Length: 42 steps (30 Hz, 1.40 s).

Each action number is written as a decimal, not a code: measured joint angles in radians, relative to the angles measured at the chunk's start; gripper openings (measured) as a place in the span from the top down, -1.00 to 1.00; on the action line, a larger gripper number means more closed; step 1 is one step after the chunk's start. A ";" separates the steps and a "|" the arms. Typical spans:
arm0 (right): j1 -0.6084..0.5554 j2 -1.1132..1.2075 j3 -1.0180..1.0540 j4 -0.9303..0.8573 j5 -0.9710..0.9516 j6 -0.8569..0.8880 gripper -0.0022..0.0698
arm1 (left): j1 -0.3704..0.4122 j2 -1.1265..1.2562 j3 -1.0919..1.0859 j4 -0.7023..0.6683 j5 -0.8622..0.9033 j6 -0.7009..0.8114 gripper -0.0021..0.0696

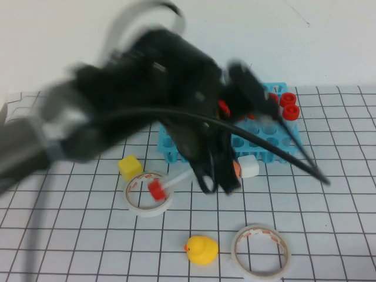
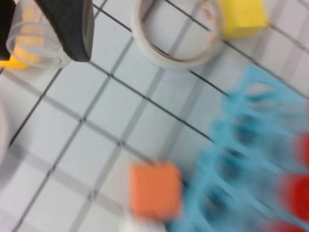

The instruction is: Place the test tubes

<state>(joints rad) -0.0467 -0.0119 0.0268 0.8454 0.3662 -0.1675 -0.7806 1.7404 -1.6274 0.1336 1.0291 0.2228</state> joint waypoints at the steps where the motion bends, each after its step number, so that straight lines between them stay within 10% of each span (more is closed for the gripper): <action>1: 0.000 0.000 0.000 0.000 0.000 0.000 0.94 | 0.000 -0.042 0.000 -0.003 -0.007 -0.002 0.37; 15: 0.000 0.000 0.000 0.106 0.015 -0.094 0.94 | 0.000 -0.559 0.521 -0.180 -0.488 -0.029 0.37; 30: 0.000 0.214 -0.133 0.643 0.239 -1.028 0.94 | 0.000 -0.817 1.090 -0.431 -1.404 -0.146 0.37; 42: 0.002 0.598 -0.302 0.799 0.514 -1.681 0.94 | 0.000 -0.805 1.103 -0.785 -1.646 -0.768 0.37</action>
<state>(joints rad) -0.0450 0.5860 -0.2757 1.6444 0.8802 -1.8483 -0.7806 0.9358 -0.5246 -0.6511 -0.6166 -0.5454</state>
